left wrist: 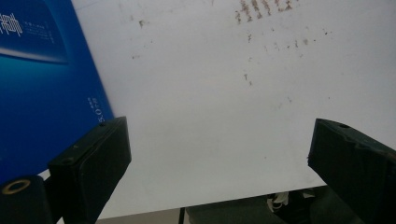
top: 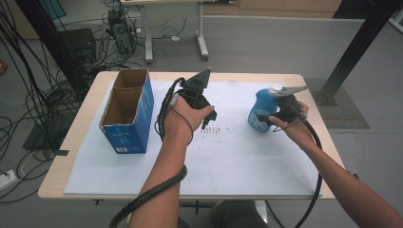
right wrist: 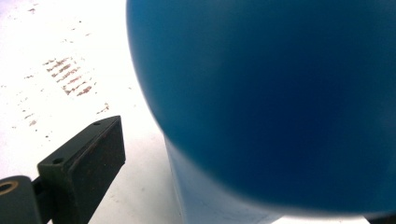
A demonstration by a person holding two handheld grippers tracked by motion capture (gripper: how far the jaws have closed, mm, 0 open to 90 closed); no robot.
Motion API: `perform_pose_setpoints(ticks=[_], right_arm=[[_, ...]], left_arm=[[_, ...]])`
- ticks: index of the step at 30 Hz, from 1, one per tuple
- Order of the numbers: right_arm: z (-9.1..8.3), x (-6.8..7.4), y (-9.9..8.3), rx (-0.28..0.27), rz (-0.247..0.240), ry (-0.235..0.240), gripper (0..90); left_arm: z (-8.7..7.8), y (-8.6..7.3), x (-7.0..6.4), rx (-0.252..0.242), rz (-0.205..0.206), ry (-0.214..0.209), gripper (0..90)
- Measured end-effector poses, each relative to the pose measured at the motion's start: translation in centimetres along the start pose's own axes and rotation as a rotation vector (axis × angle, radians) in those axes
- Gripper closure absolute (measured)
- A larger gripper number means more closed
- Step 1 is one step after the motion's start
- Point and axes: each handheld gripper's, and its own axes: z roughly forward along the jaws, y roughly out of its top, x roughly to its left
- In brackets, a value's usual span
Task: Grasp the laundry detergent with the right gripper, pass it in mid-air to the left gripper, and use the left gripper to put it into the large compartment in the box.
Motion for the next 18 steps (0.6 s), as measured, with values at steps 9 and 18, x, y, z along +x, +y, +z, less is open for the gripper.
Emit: perform_pose_setpoints(ticks=[9, 18], right_arm=[[-0.05, 0.0, 0.0, -0.004, 0.0, 0.0, 3.2], [0.01, 0.03, 0.02, -0.005, -0.004, 0.0, 3.1]], left_arm=[[-0.12, 0.09, -0.07, -0.004, 0.003, 0.001, 6.3], [-0.2, 0.06, 0.03, -0.002, 0.002, 0.004, 6.3]])
